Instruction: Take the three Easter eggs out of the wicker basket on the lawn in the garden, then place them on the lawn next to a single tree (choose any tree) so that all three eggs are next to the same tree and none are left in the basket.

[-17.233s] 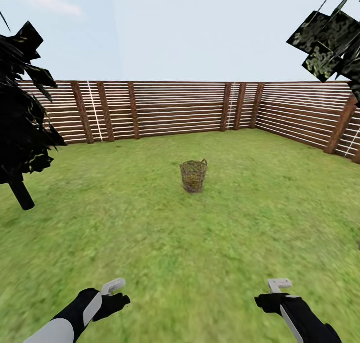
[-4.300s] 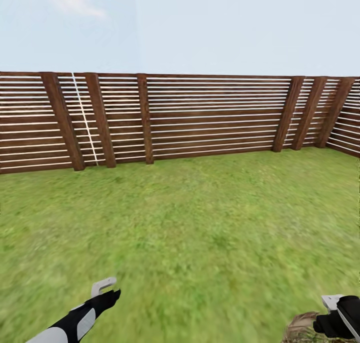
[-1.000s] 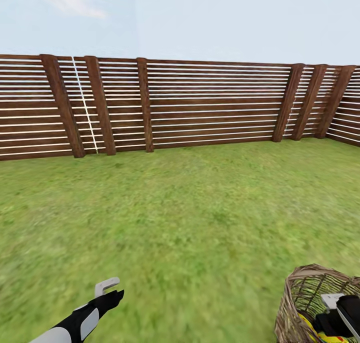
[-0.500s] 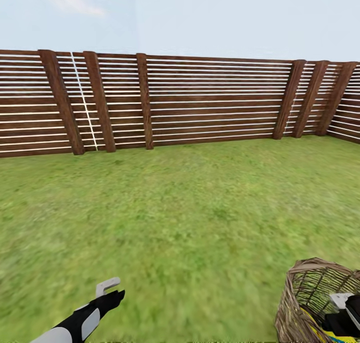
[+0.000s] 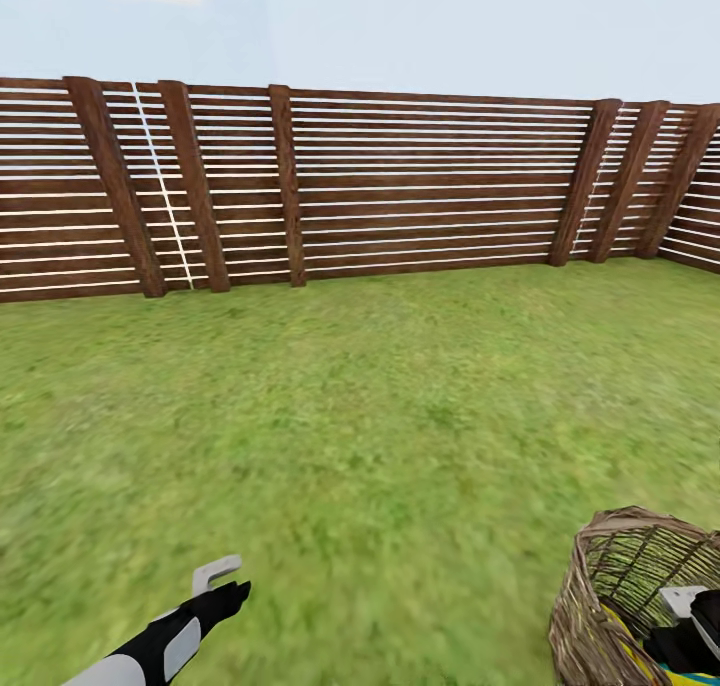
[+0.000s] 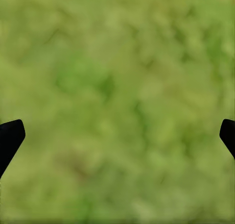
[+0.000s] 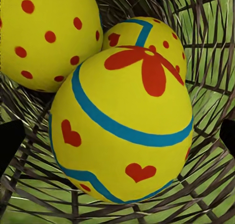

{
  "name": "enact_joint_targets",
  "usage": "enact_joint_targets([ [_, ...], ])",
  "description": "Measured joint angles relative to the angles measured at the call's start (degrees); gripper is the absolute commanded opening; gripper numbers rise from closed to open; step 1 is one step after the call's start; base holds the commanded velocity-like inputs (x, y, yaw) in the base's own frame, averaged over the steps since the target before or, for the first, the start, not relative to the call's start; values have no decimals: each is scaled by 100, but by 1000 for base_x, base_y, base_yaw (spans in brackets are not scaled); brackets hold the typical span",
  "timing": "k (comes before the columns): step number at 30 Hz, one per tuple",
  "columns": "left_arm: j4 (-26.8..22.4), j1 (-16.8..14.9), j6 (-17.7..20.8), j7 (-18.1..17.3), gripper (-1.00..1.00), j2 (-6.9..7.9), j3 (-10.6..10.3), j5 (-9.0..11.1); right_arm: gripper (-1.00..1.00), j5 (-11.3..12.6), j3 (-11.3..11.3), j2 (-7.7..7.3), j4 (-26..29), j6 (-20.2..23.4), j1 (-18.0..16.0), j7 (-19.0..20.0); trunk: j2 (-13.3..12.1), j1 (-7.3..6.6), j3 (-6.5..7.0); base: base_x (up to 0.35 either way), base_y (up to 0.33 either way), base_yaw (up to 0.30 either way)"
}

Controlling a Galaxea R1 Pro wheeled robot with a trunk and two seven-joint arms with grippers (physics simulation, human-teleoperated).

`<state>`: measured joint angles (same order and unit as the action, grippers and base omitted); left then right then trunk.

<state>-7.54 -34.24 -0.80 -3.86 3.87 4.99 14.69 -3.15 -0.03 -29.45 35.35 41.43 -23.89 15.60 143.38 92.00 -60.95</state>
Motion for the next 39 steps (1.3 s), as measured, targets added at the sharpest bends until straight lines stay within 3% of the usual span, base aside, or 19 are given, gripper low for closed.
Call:
enact_joint_targets([
  [26,0,-1,1,1,100,-1,0,0,100,5,3,-5,0,0,0,7,35,67,-576,0,0,0],
  [33,8,-1,0,1,100,-3,0,0,100,5,-8,-27,0,0,0,13,35,67,-577,0,0,0],
  [39,9,-1,0,1,100,-3,0,0,100,0,-266,-21,0,-2,-1,12,35,67,-577,0,0,0],
])
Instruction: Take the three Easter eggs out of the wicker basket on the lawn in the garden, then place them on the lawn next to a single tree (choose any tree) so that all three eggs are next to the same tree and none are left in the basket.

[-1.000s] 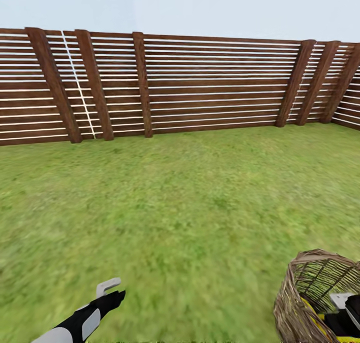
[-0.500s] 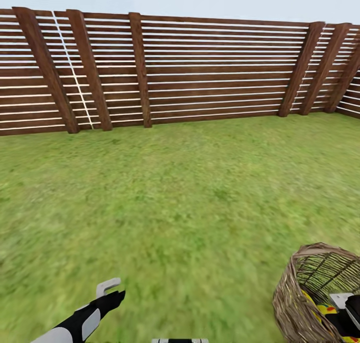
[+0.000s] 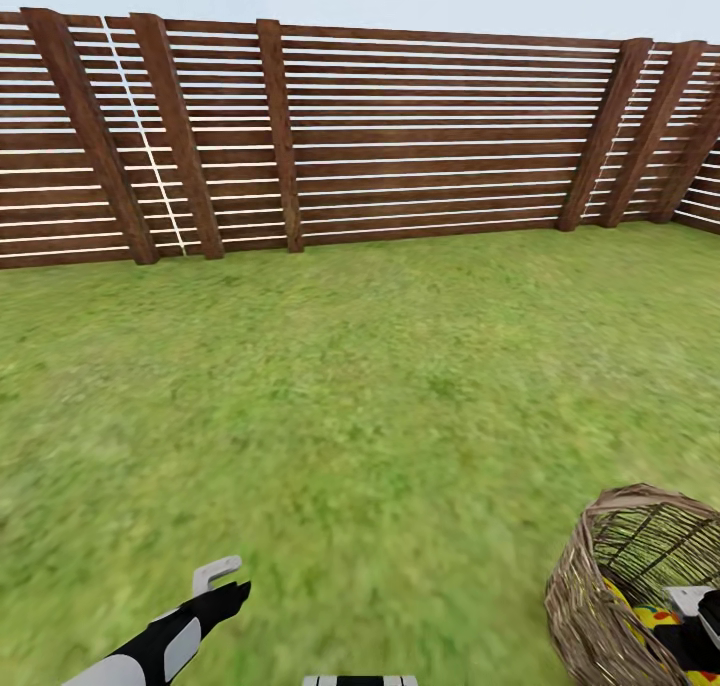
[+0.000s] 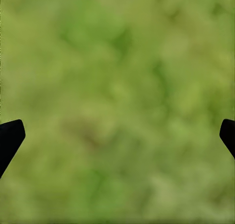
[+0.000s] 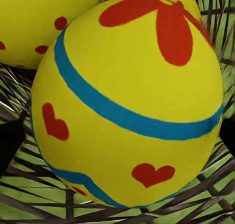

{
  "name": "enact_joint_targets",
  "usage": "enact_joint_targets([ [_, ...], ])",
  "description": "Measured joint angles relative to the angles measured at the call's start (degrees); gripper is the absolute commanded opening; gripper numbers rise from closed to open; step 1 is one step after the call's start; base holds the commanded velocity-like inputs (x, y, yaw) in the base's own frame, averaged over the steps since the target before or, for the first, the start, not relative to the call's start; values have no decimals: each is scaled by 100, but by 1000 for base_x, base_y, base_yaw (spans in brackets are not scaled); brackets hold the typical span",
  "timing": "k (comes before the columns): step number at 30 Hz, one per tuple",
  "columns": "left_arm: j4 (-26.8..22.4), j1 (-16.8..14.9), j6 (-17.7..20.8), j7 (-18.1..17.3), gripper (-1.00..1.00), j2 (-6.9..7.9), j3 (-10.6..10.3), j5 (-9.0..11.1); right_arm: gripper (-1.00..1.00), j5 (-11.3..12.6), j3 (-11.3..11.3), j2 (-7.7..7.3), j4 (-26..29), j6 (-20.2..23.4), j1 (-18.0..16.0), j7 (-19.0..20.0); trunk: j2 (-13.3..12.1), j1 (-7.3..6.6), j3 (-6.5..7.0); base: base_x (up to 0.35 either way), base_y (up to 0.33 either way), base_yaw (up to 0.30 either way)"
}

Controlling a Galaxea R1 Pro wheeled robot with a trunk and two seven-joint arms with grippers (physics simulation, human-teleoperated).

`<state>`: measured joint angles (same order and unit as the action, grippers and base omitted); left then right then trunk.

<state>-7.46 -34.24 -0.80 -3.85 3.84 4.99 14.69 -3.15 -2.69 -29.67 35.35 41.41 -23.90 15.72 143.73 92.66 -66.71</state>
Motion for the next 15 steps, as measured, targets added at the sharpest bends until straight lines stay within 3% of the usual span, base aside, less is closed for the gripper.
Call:
enact_joint_targets([
  [11,0,0,0,0,100,-6,0,0,100,-40,-55,-51,4,-9,-6,-6,15,28,-242,0,0,0],
  [15,0,0,0,0,100,-6,0,0,100,-45,-61,-45,8,-8,-2,-6,15,28,-244,0,0,0],
])
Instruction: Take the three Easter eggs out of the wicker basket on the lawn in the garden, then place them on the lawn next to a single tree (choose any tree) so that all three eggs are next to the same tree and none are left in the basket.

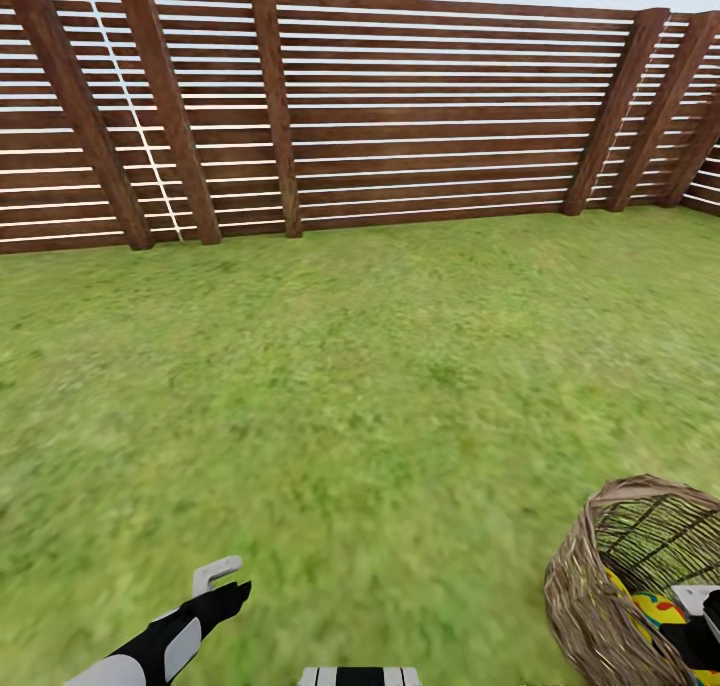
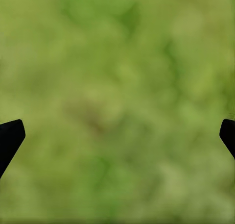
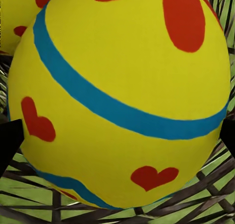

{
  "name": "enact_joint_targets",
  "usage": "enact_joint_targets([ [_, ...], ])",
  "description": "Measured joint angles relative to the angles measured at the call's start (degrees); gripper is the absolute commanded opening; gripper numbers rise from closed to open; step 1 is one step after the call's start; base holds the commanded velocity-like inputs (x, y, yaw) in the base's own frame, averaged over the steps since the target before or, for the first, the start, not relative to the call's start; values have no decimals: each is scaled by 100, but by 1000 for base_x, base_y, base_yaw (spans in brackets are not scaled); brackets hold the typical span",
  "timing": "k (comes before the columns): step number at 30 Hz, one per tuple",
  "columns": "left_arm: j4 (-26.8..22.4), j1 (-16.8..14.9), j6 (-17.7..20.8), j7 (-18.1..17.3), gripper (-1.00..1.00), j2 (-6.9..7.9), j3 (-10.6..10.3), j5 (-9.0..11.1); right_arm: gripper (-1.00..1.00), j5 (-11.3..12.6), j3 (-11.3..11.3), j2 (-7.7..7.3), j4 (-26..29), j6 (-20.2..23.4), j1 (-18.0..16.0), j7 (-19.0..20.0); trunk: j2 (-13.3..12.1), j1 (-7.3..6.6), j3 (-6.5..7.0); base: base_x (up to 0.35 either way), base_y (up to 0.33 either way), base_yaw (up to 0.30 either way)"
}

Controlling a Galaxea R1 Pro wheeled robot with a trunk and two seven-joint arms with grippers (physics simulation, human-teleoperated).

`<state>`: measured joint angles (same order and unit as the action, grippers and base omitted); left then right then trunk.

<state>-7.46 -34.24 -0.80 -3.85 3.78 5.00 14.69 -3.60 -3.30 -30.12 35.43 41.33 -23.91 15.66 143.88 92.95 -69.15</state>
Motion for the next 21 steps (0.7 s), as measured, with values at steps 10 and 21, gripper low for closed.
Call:
enact_joint_targets([
  [10,0,0,-7,0,100,0,0,0,-100,33,7,11,71,-2,1,7,0,0,0,0,0,0],
  [21,0,2,-7,0,100,0,0,0,-100,12,15,20,71,-10,1,8,0,0,0,0,0,0],
])
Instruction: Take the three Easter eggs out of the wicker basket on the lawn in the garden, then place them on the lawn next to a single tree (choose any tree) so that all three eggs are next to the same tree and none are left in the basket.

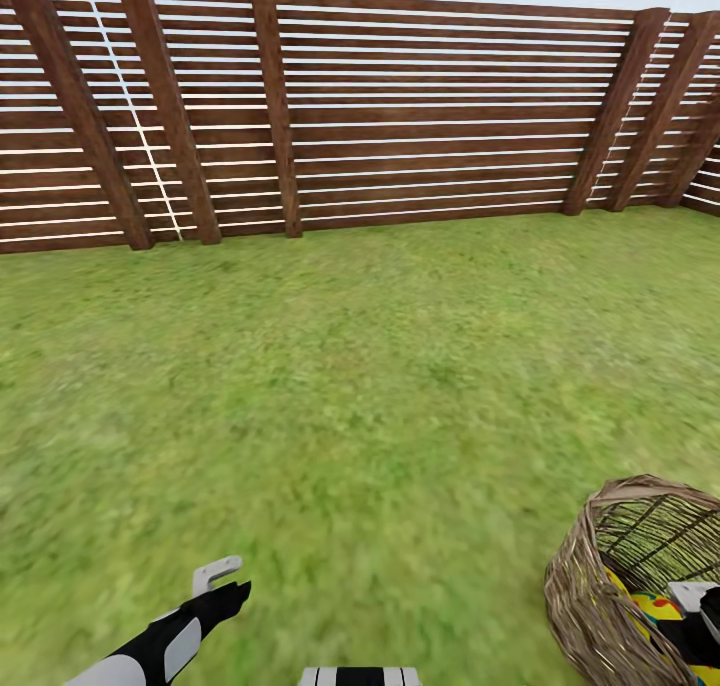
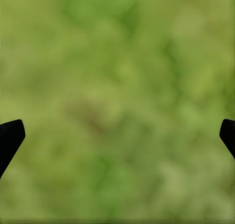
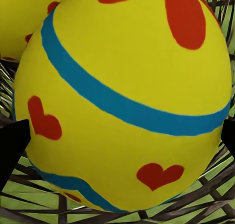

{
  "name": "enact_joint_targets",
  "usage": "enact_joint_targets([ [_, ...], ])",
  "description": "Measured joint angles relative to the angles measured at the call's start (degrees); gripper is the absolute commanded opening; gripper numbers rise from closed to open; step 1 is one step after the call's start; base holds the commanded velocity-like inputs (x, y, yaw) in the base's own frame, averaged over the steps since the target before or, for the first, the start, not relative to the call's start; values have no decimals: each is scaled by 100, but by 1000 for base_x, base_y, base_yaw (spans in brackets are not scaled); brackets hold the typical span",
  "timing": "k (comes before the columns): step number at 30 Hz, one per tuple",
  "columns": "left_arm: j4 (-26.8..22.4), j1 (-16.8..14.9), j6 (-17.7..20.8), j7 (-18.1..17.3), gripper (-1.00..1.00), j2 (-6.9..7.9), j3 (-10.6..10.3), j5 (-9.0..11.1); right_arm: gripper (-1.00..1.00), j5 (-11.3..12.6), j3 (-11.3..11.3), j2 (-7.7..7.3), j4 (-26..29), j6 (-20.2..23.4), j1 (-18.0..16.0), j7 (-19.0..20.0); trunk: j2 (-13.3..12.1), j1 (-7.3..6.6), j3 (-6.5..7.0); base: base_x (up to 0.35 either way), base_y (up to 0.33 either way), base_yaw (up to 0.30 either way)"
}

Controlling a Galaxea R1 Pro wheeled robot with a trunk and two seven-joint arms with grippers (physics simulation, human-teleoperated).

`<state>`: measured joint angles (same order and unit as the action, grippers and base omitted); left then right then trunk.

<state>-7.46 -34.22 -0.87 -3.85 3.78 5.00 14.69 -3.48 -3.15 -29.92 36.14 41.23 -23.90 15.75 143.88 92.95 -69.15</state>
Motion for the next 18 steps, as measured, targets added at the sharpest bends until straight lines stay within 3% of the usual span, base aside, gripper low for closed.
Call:
enact_joint_targets([
  [7,-1,-1,6,-1,100,1,1,0,-100,-181,27,46,-66,-421,-6,-18,1,-1,1,0,0,0],
  [18,2,-2,8,-3,100,-1,0,0,-100,7,29,53,-63,-399,1,1,0,0,0,0,0,0],
])
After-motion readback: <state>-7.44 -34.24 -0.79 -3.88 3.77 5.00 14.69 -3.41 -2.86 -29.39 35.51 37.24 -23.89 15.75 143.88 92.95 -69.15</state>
